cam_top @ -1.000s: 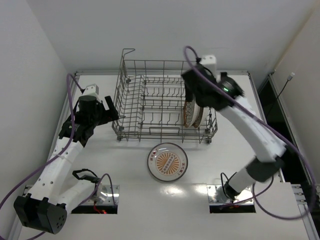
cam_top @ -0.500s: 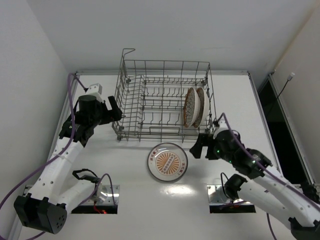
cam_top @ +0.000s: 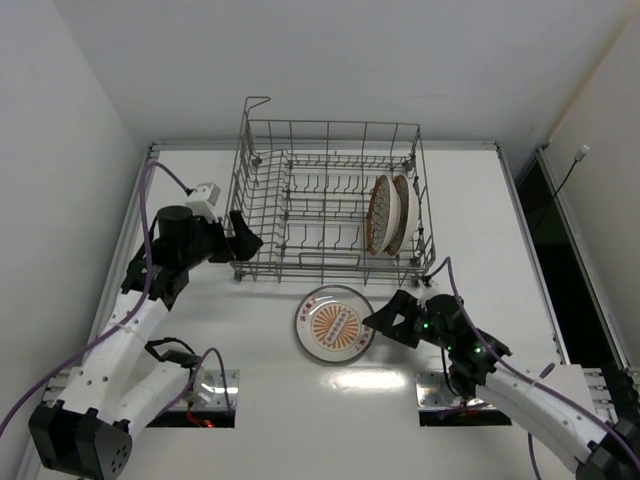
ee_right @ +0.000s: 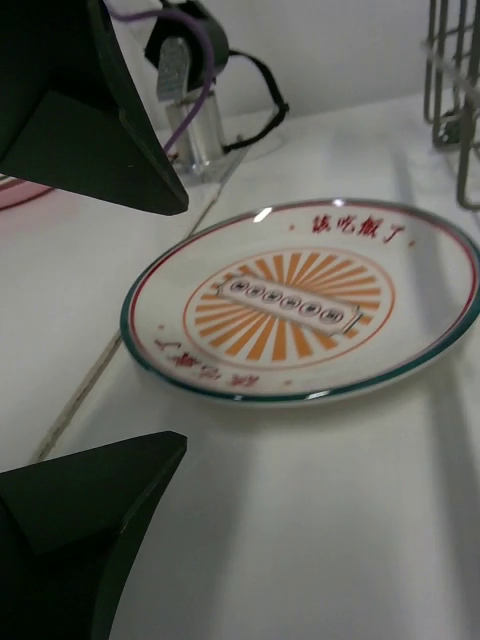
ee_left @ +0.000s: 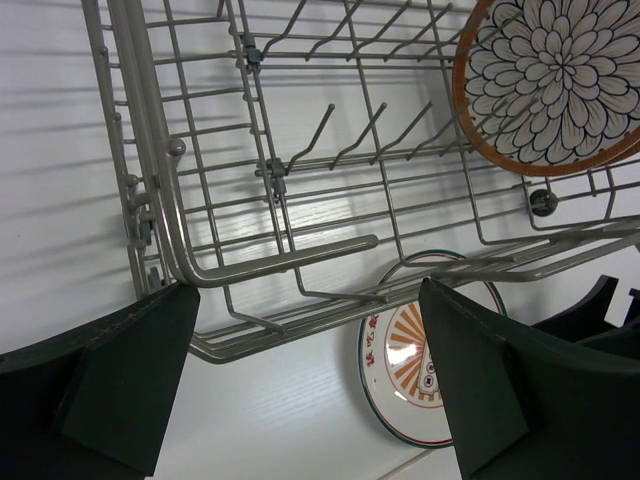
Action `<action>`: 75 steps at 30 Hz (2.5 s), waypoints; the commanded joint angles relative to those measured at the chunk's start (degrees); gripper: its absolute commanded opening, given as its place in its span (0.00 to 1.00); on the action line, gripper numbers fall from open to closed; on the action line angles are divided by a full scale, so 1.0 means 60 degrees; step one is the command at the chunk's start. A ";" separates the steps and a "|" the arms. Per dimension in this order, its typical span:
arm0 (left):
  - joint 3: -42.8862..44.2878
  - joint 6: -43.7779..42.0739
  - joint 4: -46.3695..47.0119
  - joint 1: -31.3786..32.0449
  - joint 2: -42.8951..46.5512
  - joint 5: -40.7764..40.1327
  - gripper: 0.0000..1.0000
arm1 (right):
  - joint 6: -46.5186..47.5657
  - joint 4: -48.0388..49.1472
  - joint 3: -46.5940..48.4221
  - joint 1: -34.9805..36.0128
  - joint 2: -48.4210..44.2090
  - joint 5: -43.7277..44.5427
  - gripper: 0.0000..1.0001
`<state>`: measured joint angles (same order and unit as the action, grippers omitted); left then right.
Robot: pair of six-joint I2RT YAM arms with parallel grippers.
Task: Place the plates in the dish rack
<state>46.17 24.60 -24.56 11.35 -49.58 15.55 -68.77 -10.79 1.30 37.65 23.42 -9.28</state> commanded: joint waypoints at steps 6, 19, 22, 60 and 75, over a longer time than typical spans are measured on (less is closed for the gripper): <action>-0.0005 -0.0013 0.0841 0.0100 -0.0262 0.0061 0.91 | -0.0448 0.3553 -0.0761 -0.0385 0.3153 -0.0490 0.69; 0.0098 -0.0101 0.0606 0.0100 -0.0071 -0.0775 0.91 | -0.0242 0.4568 -0.0467 -0.0386 0.5911 -0.0812 0.43; 0.0098 -0.0101 0.0606 0.0100 -0.0188 -0.0775 0.91 | -0.0154 0.4216 -0.0363 -0.0298 0.5810 -0.0709 0.28; 0.0273 -0.0101 0.0606 0.0100 -0.0408 -0.1508 0.91 | 0.6028 -0.8147 1.0779 0.0595 0.3346 0.2334 0.00; 0.0273 -0.0101 0.0518 0.0100 -0.0320 -0.1684 0.91 | 0.6553 -1.0036 1.7649 0.0507 0.8602 0.7580 0.00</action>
<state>46.11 24.60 -23.46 11.35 -52.18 5.63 -31.35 -70.63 99.20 40.62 70.28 28.27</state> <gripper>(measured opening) 0.913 0.042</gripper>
